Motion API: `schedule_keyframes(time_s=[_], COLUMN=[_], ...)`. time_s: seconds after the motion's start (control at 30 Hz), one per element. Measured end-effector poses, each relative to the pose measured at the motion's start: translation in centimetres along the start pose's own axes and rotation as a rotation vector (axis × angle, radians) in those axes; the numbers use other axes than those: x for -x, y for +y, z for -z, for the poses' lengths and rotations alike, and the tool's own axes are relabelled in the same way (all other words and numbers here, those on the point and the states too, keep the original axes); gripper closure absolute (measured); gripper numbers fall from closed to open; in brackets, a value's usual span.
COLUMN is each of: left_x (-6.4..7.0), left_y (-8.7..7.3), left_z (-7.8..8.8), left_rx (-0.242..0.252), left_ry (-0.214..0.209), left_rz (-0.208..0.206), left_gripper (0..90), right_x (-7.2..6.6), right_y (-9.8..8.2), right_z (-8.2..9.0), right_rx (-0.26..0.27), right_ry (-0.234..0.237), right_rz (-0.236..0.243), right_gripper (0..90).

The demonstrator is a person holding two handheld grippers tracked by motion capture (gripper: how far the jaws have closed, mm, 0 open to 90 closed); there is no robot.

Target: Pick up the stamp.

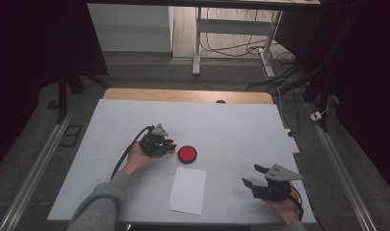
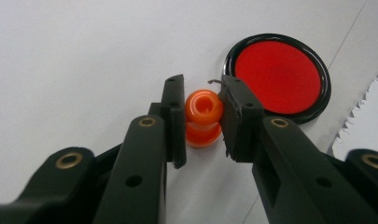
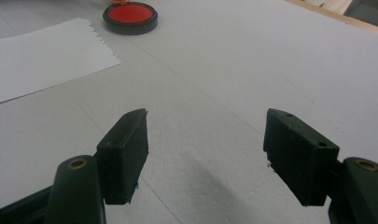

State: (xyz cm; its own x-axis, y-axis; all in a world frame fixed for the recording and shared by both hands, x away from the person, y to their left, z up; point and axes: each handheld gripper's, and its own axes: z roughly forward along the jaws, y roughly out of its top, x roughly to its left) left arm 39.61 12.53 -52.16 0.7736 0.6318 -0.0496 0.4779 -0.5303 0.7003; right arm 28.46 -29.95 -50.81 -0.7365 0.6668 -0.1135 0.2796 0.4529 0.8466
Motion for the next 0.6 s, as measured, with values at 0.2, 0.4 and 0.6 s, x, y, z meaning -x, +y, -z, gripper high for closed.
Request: schedule_keyframes(time_s=[0.2, 0.4, 0.6], left_x=[0.2, 0.3, 0.6], left_y=[0.0, 0.2, 0.3], left_z=[0.1, 0.8, 1.9], left_rx=[0.001, 0.02, 0.058], left_ry=[0.004, 0.005, 0.0], left_rz=[-0.01, -0.01, -0.007], left_gripper=[72.3, 72.3, 72.3], right_x=[0.0, 0.0, 0.1], right_y=[0.0, 0.0, 0.0], right_z=[0.0, 0.0, 0.0], right_rx=[0.0, 0.004, 0.005], right_ry=[-0.004, -0.006, -0.008], right_rz=[0.001, -0.001, -0.006], right_gripper=[30.2, 30.3, 30.3])
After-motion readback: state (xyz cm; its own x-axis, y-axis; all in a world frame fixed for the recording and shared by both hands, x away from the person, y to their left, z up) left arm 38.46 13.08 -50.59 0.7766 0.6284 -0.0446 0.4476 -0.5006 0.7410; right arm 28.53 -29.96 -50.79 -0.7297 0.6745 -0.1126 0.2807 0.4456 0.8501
